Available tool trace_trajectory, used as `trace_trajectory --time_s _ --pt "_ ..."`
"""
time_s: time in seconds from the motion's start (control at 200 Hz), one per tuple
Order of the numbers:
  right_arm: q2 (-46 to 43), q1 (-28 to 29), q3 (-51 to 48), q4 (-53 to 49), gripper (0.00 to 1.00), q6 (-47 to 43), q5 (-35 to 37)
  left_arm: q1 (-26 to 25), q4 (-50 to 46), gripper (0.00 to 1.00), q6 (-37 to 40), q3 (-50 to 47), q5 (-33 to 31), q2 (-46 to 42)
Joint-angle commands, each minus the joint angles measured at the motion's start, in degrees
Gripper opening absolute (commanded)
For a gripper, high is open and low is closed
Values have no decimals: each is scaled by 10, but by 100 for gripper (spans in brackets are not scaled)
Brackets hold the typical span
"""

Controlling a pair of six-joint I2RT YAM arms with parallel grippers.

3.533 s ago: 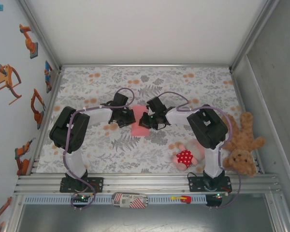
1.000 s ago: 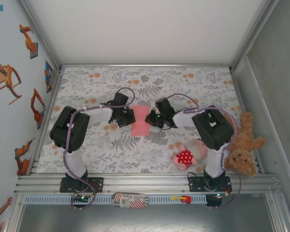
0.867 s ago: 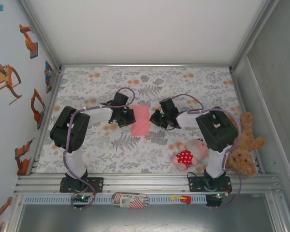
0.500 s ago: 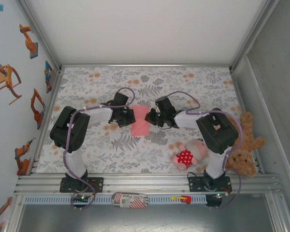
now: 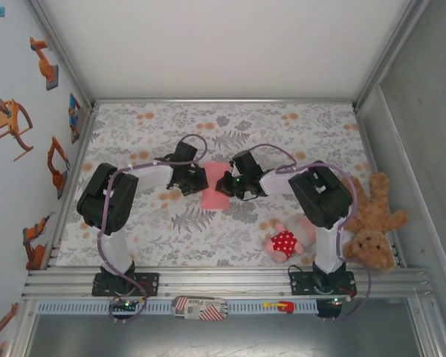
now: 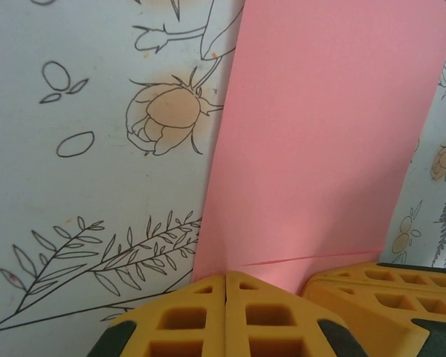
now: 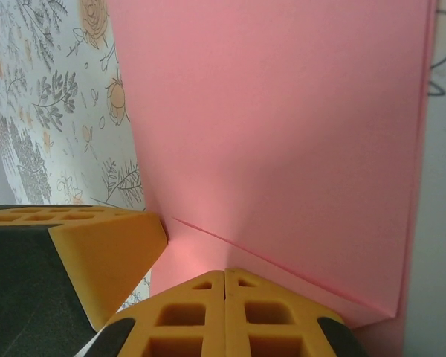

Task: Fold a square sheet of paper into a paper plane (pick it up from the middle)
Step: Fold the triangle a second time at the center of the table.

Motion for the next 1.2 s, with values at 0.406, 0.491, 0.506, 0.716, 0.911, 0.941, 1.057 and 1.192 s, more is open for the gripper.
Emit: trace_trajectory --time_s 0.406,0.491,0.506,0.716,0.911,0.941,1.057,1.192 --pt "25 -1 2 -101 0 -33 38 -3 17 4 -3 -28 83 -94" --pt "29 -2 5 -106 0 -34 38 -13 28 0 -8 -45 92 -92" --pt "30 -2 6 -107 0 -34 37 -14 29 0 -9 -48 94 -91" --pt "33 -3 7 -116 0 -37 37 -27 30 0 -4 -59 104 -63" --pt "33 -4 7 -120 0 -37 34 -30 25 0 4 -64 102 -42" --pt "32 -3 7 -120 0 -37 34 -29 24 0 5 -65 100 -40" --pt "34 -3 6 -123 0 -38 33 -30 30 0 4 -62 97 -32" --pt "33 -3 5 -125 0 -37 33 -27 49 0 -2 -67 97 -21"
